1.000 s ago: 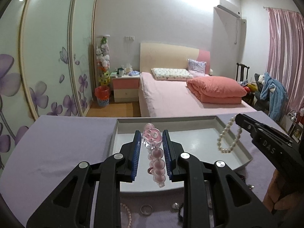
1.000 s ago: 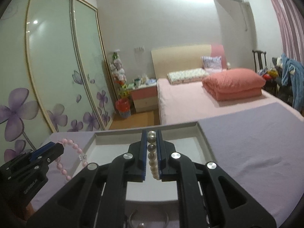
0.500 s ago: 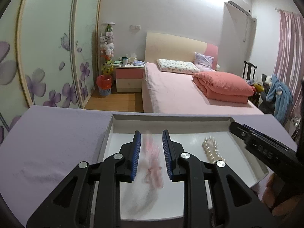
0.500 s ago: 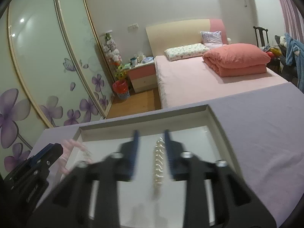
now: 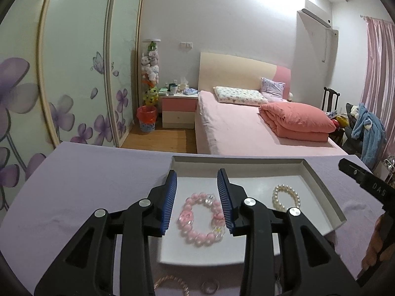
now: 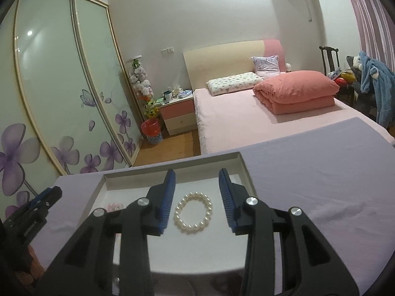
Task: Organize jewelry
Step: 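Grasp the dark red bracelet with right tool while left tool grasps pink pearls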
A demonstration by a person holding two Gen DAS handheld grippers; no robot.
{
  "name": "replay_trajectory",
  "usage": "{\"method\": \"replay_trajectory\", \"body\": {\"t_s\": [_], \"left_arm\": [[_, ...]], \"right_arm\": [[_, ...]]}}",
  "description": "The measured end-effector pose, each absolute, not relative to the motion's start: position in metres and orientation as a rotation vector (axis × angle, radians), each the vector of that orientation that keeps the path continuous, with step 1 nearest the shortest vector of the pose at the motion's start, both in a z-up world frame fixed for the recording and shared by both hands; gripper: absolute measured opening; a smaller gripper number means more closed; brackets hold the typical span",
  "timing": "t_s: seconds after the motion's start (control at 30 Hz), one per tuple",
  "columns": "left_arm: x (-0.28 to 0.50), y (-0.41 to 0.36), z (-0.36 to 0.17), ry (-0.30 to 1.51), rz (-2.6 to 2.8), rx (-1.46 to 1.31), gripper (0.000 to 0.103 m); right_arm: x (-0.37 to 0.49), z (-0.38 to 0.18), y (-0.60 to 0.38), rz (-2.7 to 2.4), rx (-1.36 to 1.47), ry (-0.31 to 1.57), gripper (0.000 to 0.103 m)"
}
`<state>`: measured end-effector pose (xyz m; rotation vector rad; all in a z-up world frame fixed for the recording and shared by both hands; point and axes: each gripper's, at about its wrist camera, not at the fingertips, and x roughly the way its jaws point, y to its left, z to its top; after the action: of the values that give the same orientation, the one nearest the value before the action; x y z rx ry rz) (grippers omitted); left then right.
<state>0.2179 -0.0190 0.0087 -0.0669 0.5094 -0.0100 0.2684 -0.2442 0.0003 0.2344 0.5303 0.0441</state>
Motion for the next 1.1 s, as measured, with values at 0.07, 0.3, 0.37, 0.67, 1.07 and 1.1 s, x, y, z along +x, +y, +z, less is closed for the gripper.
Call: {"method": "replay_trajectory", "body": {"t_s": [0.07, 0.3, 0.37, 0.67, 1.07, 1.1], "left_arm": [[0.208, -0.013, 0.009, 0.509, -0.007, -0.057, 0.038], [0.164, 0.016, -0.006, 0.555, 0.009, -0.053, 0.048], [0.154, 0.024, -0.013, 0.583, 0.015, -0.057, 0.050], [0.138, 0.029, -0.042, 0.690, -0.012, -0.048, 0.065], [0.140, 0.021, -0.062, 0.751, -0.029, -0.007, 0.068], [0.142, 0.021, -0.063, 0.754, -0.027, -0.004, 0.068]], "right_arm": [[0.255, -0.002, -0.251, 0.042, 0.229, 0.545, 0.038], [0.219, -0.029, -0.276, 0.020, 0.198, 0.664, 0.038], [0.213, -0.044, -0.280, 0.030, 0.197, 0.726, 0.038], [0.205, -0.085, -0.250, 0.113, 0.063, 0.885, 0.040], [0.227, -0.103, -0.231, 0.065, -0.038, 0.894, 0.042], [0.228, -0.103, -0.231, 0.070, -0.039, 0.893, 0.038]]}}
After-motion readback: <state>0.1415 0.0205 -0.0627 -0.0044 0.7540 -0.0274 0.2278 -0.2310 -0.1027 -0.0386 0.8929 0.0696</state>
